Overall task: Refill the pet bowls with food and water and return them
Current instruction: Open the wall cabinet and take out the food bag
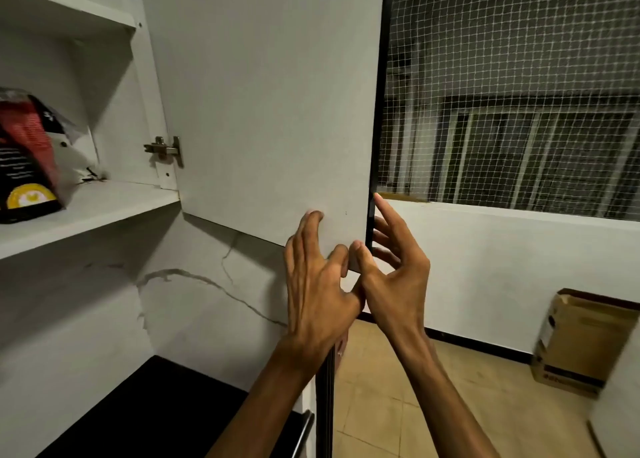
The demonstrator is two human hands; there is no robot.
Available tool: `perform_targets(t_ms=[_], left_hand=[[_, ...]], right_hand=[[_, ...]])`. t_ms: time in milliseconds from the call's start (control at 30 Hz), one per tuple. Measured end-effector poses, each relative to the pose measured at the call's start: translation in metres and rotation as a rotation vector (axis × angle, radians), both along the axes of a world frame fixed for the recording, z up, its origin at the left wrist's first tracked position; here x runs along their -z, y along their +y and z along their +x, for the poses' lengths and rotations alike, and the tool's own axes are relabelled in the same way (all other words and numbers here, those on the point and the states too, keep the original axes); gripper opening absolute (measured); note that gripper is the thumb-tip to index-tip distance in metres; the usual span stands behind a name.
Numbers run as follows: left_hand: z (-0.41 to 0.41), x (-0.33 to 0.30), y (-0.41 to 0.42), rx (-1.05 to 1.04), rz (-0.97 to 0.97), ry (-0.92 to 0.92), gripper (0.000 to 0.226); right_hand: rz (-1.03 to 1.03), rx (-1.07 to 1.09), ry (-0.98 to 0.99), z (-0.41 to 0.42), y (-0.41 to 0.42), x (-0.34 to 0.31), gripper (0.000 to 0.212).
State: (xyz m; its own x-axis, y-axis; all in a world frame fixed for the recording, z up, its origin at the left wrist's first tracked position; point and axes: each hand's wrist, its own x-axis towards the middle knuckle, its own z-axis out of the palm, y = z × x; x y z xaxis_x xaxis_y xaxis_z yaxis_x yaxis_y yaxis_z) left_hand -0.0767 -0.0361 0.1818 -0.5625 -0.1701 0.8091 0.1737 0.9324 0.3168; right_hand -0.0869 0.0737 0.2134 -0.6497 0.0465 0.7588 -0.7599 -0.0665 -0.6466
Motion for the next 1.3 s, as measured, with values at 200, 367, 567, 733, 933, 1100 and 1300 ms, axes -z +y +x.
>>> perform_targets(t_ms=[200,367,567,733,933,1100,1300], left_hand=[[-0.025,-0.004,0.004,0.032,0.024,-0.023,0.028],[-0.043,-0.002,-0.001,0.104,0.001,0.018,0.029],[-0.065,0.008,-0.016,0.128,-0.006,0.012,0.030],[-0.074,0.012,-0.025,0.140,-0.059,-0.024,0.031],[-0.081,0.014,-0.028,0.135,-0.090,-0.047,0.028],[-0.084,0.017,-0.029,0.142,-0.085,-0.052,0.026],[-0.079,0.014,-0.031,0.167,-0.066,-0.092,0.027]], right_hand=[[0.016,0.063,0.008,-0.031,0.003,0.003,0.071],[-0.003,0.093,-0.005,-0.051,0.004,0.005,0.072],[-0.018,0.112,-0.013,-0.078,0.000,0.009,0.075],[-0.032,0.120,-0.011,-0.093,-0.003,0.011,0.077],[-0.031,0.127,-0.023,-0.106,-0.006,0.016,0.077],[-0.011,0.153,-0.015,-0.107,-0.005,0.018,0.075],[0.020,0.185,-0.021,-0.102,-0.003,0.023,0.074]])
